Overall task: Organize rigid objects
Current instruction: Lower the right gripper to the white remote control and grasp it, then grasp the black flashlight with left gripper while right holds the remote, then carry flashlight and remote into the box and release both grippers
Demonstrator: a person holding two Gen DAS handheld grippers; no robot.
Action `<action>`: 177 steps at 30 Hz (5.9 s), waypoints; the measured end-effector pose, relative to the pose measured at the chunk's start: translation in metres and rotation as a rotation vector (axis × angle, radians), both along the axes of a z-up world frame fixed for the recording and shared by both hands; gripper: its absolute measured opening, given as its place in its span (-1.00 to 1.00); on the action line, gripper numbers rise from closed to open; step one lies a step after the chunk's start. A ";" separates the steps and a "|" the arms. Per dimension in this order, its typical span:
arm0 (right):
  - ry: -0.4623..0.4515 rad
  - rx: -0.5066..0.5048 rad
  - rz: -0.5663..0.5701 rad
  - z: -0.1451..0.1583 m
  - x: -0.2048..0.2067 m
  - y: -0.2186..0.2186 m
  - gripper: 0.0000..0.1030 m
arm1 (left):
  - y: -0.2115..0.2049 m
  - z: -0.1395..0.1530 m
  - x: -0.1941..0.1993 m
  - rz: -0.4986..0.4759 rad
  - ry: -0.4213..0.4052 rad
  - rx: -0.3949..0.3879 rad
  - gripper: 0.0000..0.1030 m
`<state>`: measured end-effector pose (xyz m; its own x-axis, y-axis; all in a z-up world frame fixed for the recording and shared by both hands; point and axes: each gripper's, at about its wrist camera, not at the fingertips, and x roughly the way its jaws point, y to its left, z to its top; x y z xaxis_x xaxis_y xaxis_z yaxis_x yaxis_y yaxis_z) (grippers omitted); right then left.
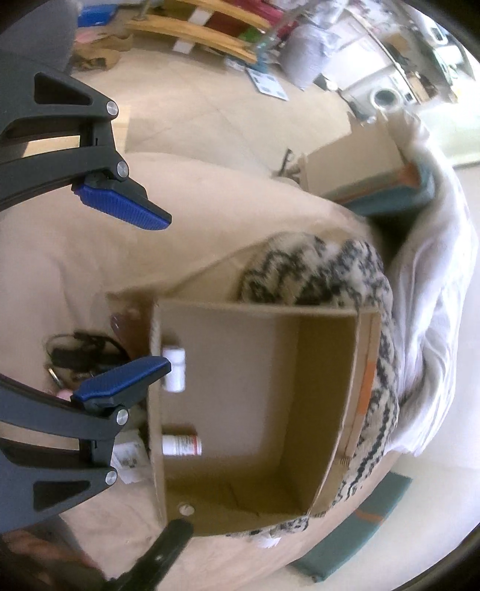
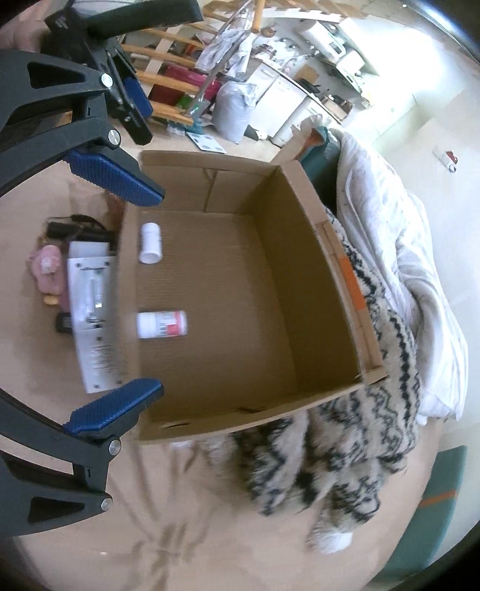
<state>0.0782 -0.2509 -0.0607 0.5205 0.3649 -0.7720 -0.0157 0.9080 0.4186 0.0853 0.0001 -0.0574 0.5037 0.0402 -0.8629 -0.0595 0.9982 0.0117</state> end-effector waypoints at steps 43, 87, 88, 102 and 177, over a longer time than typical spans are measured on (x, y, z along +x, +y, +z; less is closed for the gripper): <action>0.313 0.606 -0.496 -0.132 -0.045 -0.043 -0.41 | 0.040 -0.083 0.017 0.199 0.289 -0.204 0.33; 0.211 -0.078 0.128 -0.044 -0.024 0.034 -0.55 | -0.065 -0.124 -0.003 -0.229 0.431 0.037 -0.48; 0.210 -0.078 0.128 -0.044 -0.024 0.034 -0.55 | -0.064 -0.123 -0.003 -0.232 0.428 0.033 -0.56; 0.182 -0.100 0.133 -0.037 -0.030 0.038 -0.55 | -0.036 -0.099 -0.015 -0.172 0.384 0.005 -0.57; 0.076 0.052 0.127 -0.029 0.090 0.020 -0.55 | -0.059 -0.012 0.104 -0.150 0.011 -0.014 -0.90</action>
<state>0.1686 -0.2307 -0.0895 0.4084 0.4642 -0.7860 -0.0954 0.8780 0.4690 0.1889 -0.0587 -0.0697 0.4935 -0.0467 -0.8685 0.0900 0.9959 -0.0024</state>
